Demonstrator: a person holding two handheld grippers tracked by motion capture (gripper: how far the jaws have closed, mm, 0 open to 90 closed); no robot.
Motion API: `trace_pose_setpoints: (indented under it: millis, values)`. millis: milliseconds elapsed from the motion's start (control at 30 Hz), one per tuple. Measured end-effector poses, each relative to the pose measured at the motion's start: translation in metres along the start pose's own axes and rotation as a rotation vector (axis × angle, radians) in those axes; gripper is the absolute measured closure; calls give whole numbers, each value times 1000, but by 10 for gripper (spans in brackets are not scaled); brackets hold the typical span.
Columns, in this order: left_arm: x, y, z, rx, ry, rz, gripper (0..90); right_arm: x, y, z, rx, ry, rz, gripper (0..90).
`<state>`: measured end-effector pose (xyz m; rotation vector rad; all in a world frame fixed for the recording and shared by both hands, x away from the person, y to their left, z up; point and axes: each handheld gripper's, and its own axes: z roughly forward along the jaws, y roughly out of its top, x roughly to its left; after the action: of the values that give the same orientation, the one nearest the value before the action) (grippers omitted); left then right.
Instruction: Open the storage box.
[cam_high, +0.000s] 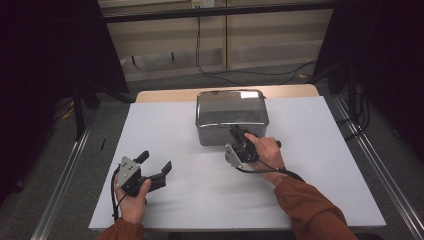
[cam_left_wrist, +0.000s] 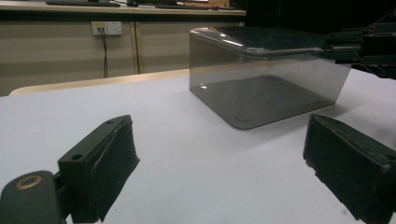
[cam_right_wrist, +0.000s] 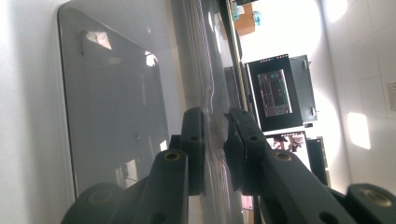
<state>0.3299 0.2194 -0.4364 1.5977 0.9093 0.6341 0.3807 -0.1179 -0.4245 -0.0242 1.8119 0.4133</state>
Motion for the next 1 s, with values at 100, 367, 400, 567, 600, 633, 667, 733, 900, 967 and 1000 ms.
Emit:
trace_pose_setpoints:
  millis: [100,367,400,567,600,633,667,733,900,967,1000]
  values:
    - [-1,1,3,20,-38,3,91,-1,0,0,1,2,1,770]
    - [2,6,4,10,-18,9,68,-2,0,0,1,3,19,769]
    - [1,6,4,-2,-13,-3,60,-2,0,0,0,2,16,769]
    - [2,11,7,-29,-18,-21,39,-3,0,0,-7,-7,10,772]
    - [2,11,8,-28,-25,-21,39,-4,0,-1,-8,-11,14,772]
    - [2,12,9,-26,-30,-17,39,-5,0,-1,-9,-10,17,772]
    - [2,12,9,-26,-30,-17,37,-6,-1,0,-12,-10,14,773]
    - [1,13,13,-28,-39,-13,25,-6,-1,-1,-12,-7,14,773]
    - [-1,17,20,-25,-57,0,16,-6,0,0,-15,-8,13,774]
    - [-3,19,24,-28,-82,-3,15,-8,-1,0,-22,-13,19,774]
    - [-4,19,26,-32,-92,-17,15,-8,-1,0,-22,-14,18,775]
